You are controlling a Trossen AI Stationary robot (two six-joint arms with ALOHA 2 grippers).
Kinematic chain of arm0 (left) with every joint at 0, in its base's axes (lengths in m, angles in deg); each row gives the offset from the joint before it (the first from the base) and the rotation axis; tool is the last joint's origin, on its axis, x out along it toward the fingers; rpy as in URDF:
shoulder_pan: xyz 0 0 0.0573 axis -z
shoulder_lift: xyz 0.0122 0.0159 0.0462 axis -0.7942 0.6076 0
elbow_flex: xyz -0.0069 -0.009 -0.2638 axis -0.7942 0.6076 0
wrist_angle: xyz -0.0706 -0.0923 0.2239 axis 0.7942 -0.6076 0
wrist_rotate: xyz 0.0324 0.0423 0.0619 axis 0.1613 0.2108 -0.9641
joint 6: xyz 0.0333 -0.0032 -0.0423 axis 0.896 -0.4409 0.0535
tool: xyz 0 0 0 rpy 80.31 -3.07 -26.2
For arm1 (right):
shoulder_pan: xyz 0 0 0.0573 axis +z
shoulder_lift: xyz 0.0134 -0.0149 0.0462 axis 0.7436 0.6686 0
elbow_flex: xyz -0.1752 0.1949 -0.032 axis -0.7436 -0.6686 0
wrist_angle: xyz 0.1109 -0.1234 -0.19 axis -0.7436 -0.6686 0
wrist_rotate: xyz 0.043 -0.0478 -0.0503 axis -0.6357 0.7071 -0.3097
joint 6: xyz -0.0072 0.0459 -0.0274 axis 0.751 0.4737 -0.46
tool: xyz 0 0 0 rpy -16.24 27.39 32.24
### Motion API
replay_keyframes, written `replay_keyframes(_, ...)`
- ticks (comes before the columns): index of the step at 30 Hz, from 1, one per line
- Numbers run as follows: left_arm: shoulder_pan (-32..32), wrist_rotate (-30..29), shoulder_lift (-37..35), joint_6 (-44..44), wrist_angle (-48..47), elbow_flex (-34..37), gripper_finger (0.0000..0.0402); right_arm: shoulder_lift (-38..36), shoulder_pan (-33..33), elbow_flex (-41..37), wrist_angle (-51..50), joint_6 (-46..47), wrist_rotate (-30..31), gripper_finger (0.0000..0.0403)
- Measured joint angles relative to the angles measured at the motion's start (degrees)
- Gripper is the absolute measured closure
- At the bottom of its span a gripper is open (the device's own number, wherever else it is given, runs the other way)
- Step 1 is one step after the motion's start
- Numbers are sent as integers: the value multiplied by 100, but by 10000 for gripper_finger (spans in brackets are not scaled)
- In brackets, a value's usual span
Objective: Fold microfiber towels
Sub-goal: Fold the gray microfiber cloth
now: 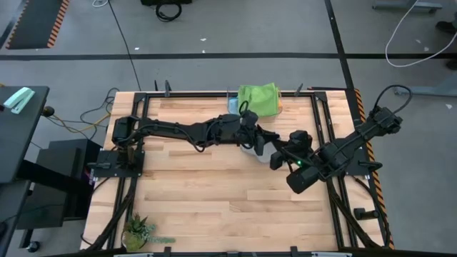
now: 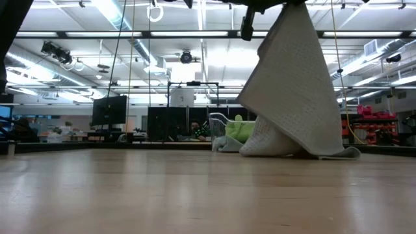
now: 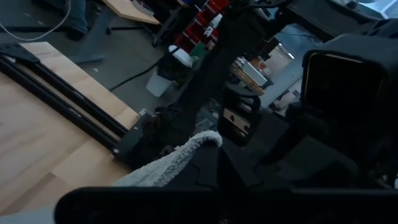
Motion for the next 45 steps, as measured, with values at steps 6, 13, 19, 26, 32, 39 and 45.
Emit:
replay_keyframes(6,-6,30,4,-13,31,0,391,0,214,3,-399,384,43,400)
replay_keyframes(13,-60,-16,-16,-11,165,-11,393,9,657,-10,-1483,1509,-550,402)
replay_keyframes(19,-108,38,-2,-3,138,-9,392,2,1066,-6,-2155,2480,-798,402)
replay_keyframes(26,-108,81,-2,-4,232,-9,395,118,1034,-5,-1675,2042,-896,402)
replay_keyframes(32,-68,475,-2,-30,355,-4,393,113,1215,-5,-1886,2095,-1417,396)
replay_keyframes(39,260,764,-2,150,52,-2,392,66,1551,-674,-1910,2788,-2681,395)
replay_keyframes(45,415,703,-2,97,277,-2,395,66,1997,-1811,-471,2780,-2699,383)
